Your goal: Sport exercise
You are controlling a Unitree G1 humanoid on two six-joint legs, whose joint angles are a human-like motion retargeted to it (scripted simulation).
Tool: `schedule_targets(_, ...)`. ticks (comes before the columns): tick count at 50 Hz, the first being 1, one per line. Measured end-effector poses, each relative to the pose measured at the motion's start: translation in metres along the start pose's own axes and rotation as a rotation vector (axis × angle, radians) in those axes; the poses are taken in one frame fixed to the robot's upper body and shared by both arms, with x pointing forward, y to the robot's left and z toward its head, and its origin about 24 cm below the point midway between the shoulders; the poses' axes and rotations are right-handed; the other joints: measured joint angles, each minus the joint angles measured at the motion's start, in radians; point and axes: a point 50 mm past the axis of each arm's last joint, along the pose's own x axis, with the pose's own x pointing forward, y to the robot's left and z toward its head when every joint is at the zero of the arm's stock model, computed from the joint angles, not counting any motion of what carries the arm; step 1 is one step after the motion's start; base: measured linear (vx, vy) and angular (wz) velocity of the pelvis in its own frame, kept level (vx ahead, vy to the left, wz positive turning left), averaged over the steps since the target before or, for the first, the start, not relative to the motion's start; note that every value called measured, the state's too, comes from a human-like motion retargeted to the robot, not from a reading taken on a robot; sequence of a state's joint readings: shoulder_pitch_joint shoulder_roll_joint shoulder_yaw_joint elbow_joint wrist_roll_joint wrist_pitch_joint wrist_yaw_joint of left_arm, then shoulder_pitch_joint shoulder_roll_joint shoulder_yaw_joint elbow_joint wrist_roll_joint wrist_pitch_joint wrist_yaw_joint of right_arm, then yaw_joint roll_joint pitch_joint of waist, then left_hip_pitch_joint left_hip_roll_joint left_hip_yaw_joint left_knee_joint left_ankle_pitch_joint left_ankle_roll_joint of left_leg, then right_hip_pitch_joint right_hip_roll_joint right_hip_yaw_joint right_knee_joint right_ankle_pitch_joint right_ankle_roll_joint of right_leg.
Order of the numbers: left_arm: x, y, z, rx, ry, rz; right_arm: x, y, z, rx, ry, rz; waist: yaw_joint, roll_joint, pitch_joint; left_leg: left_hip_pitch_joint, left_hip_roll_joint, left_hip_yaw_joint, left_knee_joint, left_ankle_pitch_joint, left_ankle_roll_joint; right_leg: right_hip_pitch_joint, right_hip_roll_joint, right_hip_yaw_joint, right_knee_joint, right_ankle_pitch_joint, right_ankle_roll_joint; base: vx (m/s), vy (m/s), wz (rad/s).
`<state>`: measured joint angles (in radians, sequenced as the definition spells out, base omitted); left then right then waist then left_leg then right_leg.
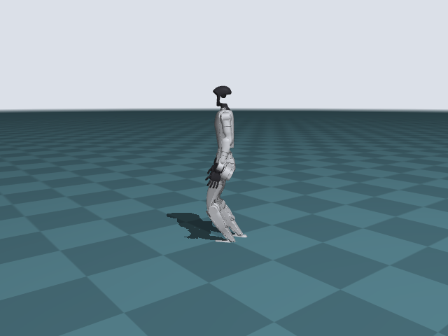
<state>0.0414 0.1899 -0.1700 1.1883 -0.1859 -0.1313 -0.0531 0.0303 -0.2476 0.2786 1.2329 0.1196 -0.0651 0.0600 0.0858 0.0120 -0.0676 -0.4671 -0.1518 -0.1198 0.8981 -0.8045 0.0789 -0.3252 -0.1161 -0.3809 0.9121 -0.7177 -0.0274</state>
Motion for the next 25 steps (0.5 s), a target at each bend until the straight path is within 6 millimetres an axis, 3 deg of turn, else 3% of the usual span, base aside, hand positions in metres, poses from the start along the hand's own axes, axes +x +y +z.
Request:
schedule_targets(8,-0.003,0.017,-0.005,-0.077,0.003,0.086,-0.004,-0.015,-0.017,-0.043,0.056,-0.067,0.059,-0.013,-0.064,-0.104,0.229,0.348,0.132,-0.051,0.047,-0.012,-0.082,-0.243,-0.014,-0.011,-0.006,-0.07,0.1,2.1)
schedule_targets(13,-0.008,0.03,-0.018,-0.123,0.049,0.163,-0.01,-0.032,-0.031,-0.015,0.099,-0.143,0.114,-0.005,-0.093,-0.081,0.29,0.401,0.145,-0.047,0.036,0.053,-0.069,-0.363,-0.058,-0.016,-0.029,0.02,0.16,1.86)
schedule_targets(18,-0.013,0.037,-0.032,-0.156,0.098,0.204,-0.015,-0.05,-0.036,0.048,0.101,-0.213,0.145,-0.04,-0.096,-0.036,0.174,0.321,0.058,-0.054,0.05,0.088,-0.152,-0.384,0.028,-0.006,-0.033,0.09,0.22,1.87)
schedule_targets(20,-0.014,0.037,-0.038,-0.16,0.119,0.203,-0.016,-0.054,-0.035,0.069,0.092,-0.224,0.14,-0.057,-0.078,-0.002,0.103,0.271,0.04,-0.053,0.058,0.073,-0.201,-0.287,0.121,0.013,-0.008,0.13,0.27,2.36)
schedule_targets(22,-0.015,0.035,-0.041,-0.161,0.132,0.189,-0.015,-0.057,-0.029,0.082,0.066,-0.219,0.121,-0.11,-0.028,0.077,-0.023,0.235,-0.036,-0.026,0.073,0.018,-0.266,-0.131,0.232,-0.09,-0.02,0.12,0.23,2.4)
schedule_targets(25,-0.015,0.033,-0.043,-0.15,0.145,0.165,-0.012,-0.056,-0.015,0.085,0.015,-0.193,0.103,-0.161,0.029,0.161,-0.142,0.168,-0.108,-0.001,0.084,-0.044,-0.316,0.012,0.37,-0.12,-0.032,0.15,0.15,1.89)
